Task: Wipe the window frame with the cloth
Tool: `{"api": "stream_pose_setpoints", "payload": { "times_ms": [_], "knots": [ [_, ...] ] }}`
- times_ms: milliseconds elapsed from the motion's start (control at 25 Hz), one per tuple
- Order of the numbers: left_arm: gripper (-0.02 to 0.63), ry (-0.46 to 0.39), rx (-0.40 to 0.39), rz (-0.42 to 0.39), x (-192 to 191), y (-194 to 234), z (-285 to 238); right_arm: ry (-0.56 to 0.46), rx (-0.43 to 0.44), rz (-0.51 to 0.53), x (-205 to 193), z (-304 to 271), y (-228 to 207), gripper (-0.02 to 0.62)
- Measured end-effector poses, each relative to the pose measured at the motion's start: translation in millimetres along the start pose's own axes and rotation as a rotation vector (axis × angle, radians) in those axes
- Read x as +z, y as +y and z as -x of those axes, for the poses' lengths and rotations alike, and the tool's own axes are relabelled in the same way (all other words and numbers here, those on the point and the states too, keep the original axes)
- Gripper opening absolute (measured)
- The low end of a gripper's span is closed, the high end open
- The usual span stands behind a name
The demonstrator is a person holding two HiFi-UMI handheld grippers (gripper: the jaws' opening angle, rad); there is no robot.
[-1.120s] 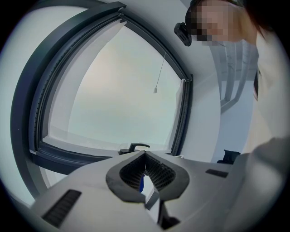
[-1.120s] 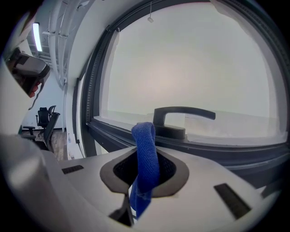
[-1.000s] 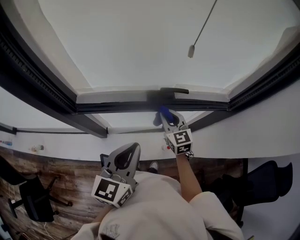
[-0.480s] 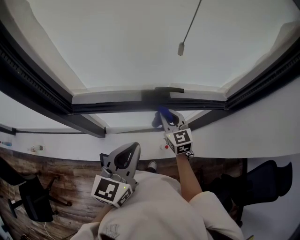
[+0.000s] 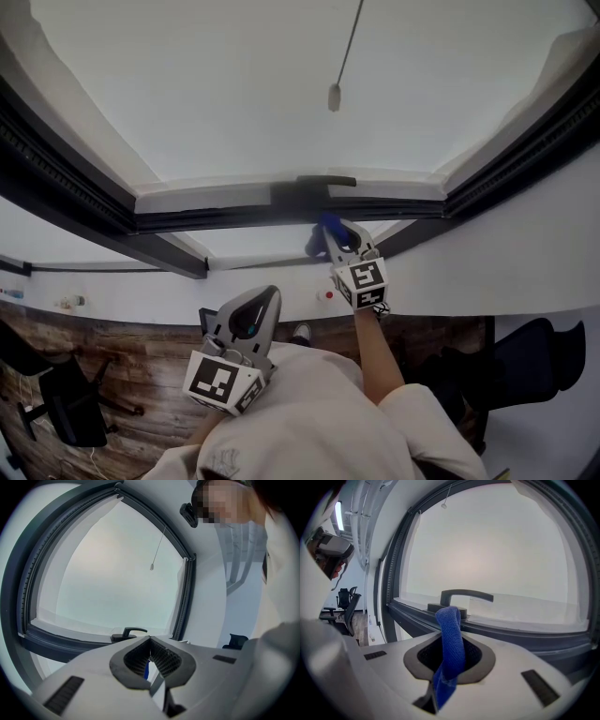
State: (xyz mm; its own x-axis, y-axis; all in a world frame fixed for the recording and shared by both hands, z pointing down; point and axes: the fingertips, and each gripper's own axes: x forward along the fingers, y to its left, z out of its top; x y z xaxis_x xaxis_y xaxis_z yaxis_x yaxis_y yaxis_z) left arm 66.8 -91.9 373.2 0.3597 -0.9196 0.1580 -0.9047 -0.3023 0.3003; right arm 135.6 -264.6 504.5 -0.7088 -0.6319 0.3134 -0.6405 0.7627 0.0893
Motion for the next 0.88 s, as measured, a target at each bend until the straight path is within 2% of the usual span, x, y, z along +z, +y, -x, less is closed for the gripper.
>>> {"api": "stream_pose_setpoints", "payload": {
  "times_ms": [880],
  "knots": [
    [0.009, 0.006, -0.019, -0.008, -4.9, -25.1, -22.7, -0.009, -0.073, -0.059, -14.6, 26.5, -52.1, 0.058]
  ]
}}
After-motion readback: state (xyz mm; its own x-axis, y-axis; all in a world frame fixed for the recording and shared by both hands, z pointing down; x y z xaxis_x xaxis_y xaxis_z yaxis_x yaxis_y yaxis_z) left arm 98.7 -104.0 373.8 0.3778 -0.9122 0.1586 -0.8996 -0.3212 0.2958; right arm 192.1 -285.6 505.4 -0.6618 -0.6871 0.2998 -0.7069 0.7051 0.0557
